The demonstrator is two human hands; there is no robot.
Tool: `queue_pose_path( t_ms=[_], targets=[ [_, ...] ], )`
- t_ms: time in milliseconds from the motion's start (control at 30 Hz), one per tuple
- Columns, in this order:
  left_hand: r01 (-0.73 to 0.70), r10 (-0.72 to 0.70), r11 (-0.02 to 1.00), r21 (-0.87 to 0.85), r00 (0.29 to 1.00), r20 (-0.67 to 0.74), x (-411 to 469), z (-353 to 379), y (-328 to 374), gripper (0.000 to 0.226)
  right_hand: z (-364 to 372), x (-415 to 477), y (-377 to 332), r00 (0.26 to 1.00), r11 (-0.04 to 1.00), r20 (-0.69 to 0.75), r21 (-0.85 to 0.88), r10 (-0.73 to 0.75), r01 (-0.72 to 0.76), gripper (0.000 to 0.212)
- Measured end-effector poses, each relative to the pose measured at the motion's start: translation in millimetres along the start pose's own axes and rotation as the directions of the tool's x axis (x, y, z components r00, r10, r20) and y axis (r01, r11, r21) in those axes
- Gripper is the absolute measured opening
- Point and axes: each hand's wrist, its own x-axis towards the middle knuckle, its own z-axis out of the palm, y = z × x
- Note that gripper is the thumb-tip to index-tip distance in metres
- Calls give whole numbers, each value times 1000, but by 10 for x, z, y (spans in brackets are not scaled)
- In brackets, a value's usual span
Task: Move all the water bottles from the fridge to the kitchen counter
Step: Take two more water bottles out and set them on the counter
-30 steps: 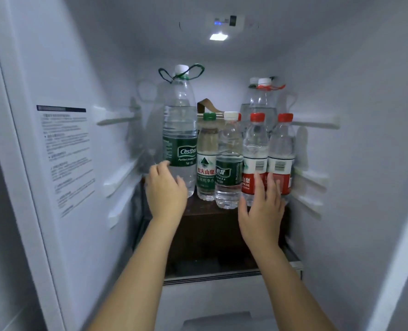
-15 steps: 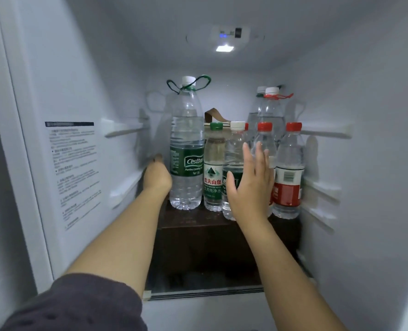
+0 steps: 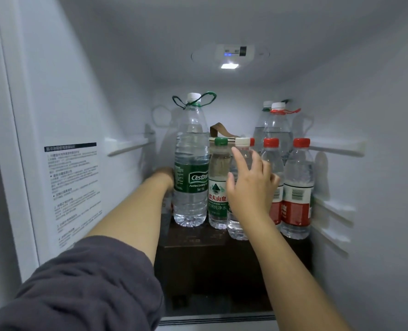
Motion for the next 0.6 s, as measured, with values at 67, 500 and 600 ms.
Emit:
queue_pose_path(
  t_ms=[67, 500, 600],
  targets=[
    [13, -12, 999, 50, 1000, -9, 15, 4, -5, 34, 2, -13, -7, 1000, 1000, -7, 0, 2, -2, 59],
    [-4, 31, 971, 241, 994, -109, -204, 63, -29, 48, -55, -20, -52, 1000, 1000, 25, 1, 14, -14, 60],
    [-22, 37, 971, 240, 998, -57, -164, -57, -24, 51, -48, -11, -47, 1000, 1000, 27, 10, 11, -12, 60]
  ],
)
